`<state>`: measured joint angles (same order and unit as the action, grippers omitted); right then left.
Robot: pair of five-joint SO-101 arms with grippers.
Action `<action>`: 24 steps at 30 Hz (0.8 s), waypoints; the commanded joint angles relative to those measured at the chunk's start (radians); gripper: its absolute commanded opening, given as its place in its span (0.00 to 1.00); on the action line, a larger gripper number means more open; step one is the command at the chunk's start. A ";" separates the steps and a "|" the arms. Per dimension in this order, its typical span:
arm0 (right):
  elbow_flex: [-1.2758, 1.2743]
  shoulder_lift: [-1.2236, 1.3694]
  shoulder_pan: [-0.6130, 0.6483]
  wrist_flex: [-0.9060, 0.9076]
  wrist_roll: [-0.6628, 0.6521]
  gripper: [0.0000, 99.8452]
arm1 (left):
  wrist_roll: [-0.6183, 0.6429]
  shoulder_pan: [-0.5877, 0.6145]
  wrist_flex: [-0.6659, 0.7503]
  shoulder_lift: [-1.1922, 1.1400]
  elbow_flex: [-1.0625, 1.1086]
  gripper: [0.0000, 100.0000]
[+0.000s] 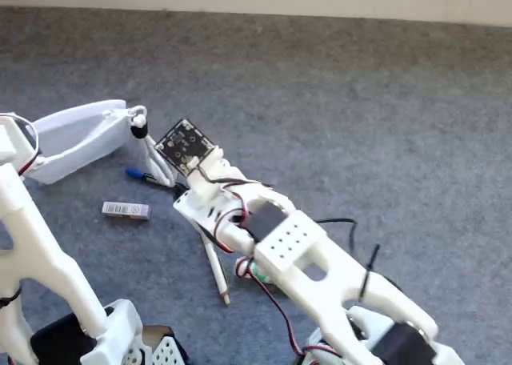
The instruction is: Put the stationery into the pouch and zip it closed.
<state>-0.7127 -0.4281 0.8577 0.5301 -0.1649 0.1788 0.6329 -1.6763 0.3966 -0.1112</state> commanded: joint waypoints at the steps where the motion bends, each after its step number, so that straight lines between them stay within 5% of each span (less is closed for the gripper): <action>1: 0.019 0.093 -0.007 -0.070 -0.009 0.18 | 0.002 0.012 0.023 0.004 0.004 0.01; 24: 0.229 0.585 -0.068 -0.113 -0.011 0.13 | 0.003 0.042 0.023 0.004 0.013 0.01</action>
<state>-0.5271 0.1519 0.7994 0.4365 -0.1680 0.1788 0.6697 -1.6763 0.3966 -0.0913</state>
